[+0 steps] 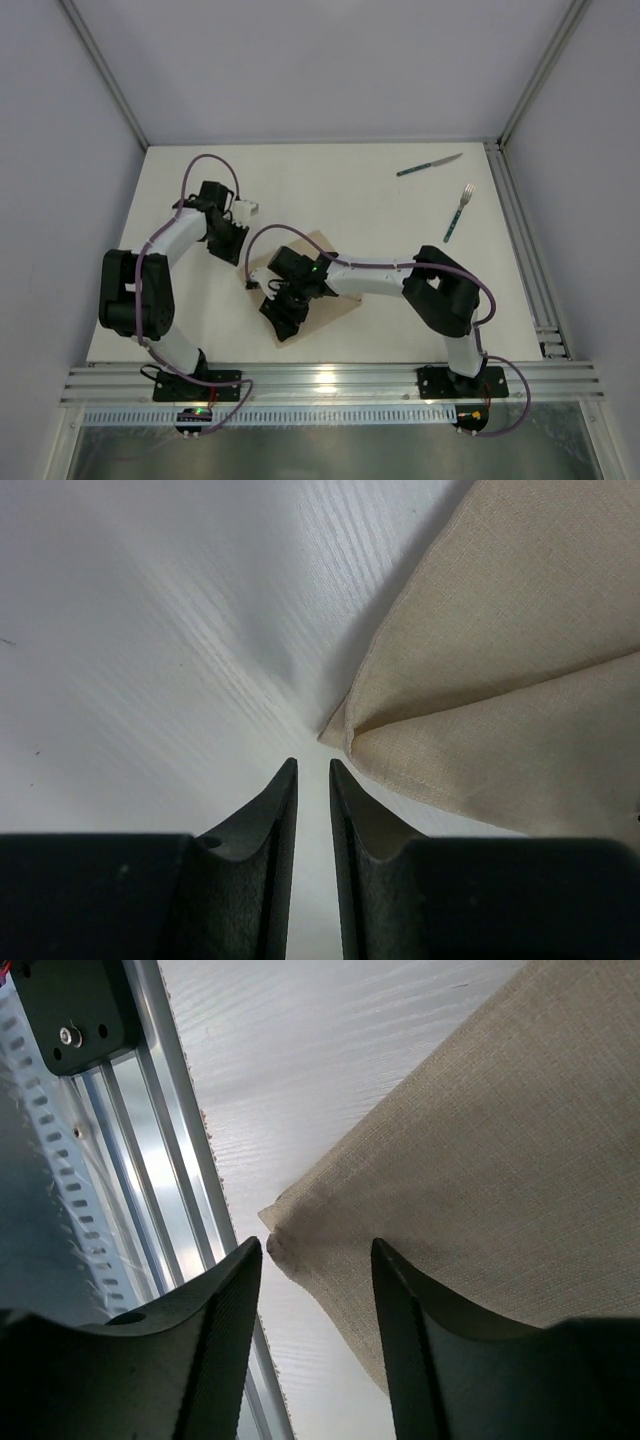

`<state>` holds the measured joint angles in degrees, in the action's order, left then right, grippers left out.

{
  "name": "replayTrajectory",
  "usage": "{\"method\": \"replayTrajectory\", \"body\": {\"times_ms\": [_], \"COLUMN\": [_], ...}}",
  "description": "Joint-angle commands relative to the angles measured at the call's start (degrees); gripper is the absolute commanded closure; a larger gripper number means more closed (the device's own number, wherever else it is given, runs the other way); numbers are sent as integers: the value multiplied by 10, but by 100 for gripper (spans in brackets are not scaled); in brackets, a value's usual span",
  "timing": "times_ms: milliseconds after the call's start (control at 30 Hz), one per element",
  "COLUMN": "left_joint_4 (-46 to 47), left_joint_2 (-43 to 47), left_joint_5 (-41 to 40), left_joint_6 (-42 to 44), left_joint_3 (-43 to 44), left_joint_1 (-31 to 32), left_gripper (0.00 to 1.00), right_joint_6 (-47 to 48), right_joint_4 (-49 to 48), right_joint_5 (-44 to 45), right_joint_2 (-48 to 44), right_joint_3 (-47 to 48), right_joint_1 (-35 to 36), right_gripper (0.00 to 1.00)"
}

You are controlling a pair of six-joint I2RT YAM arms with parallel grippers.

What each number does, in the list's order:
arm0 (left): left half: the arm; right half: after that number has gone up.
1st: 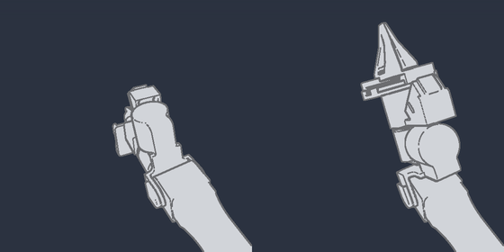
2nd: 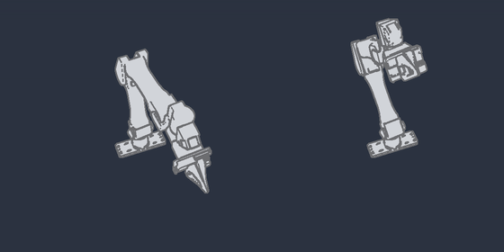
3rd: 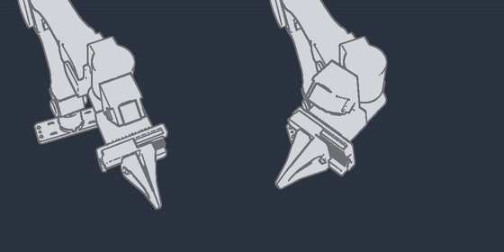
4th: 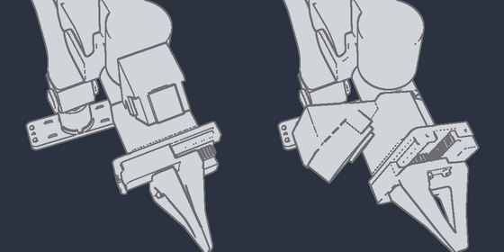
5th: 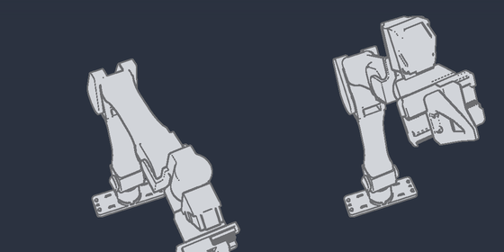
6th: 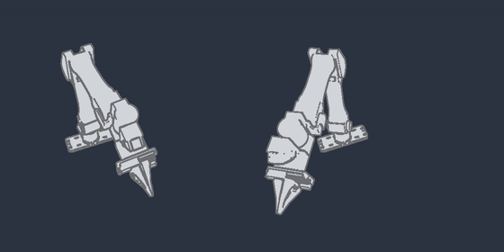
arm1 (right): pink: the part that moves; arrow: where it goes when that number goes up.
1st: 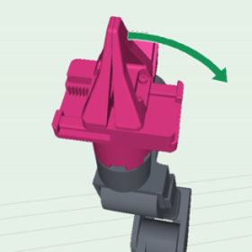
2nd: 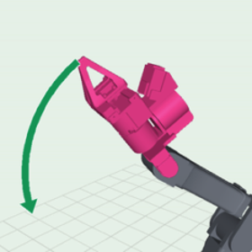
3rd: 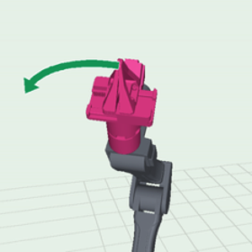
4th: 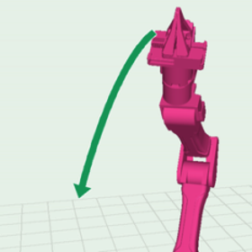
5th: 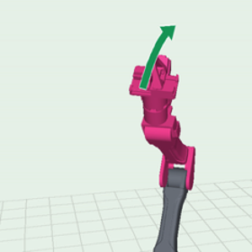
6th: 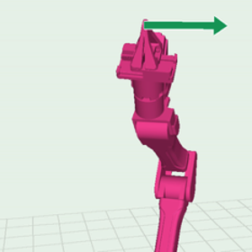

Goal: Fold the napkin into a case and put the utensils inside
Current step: Fold the top corner of the square-folded napkin at the center of the board, then smooth out the upper triangle-folded napkin at the center of the board.

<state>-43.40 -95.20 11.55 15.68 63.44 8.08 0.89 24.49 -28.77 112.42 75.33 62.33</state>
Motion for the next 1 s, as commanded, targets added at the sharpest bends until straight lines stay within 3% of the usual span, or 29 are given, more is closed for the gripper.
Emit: {"method": "replayTrajectory", "body": {"times_ms": [0,133,300,433,567,800,967], "left_joint_4": [-6,-13,-34,-40,-20,14,31], "left_joint_2": [39,58,75,88,78,27,-9], "left_joint_5": [1,3,57,67,46,23,13], "left_joint_6": [7,11,21,39,50,51,48], "left_joint_3": [27,34,29,4,-20,-38,-41], "left_joint_1": [-1,-1,0,19,37,37,38], "left_gripper": [79,79,80,82,83,85,85], "right_joint_6": [13,2,-8,-66,-117,-163,-171], "right_joint_4": [-12,-46,-72,-108,-142,-204,-225], "right_joint_5": [-9,-6,36,82,72,96,102], "right_joint_2": [-54,-103,-168,-221,-221,-201,-189], "right_joint_3": [13,-8,-61,-144,-196,-264,-294], "right_joint_1": [9,9,8,-20,-83,-167,-192], "right_gripper": [46,40,40,55,78,91,93]}}
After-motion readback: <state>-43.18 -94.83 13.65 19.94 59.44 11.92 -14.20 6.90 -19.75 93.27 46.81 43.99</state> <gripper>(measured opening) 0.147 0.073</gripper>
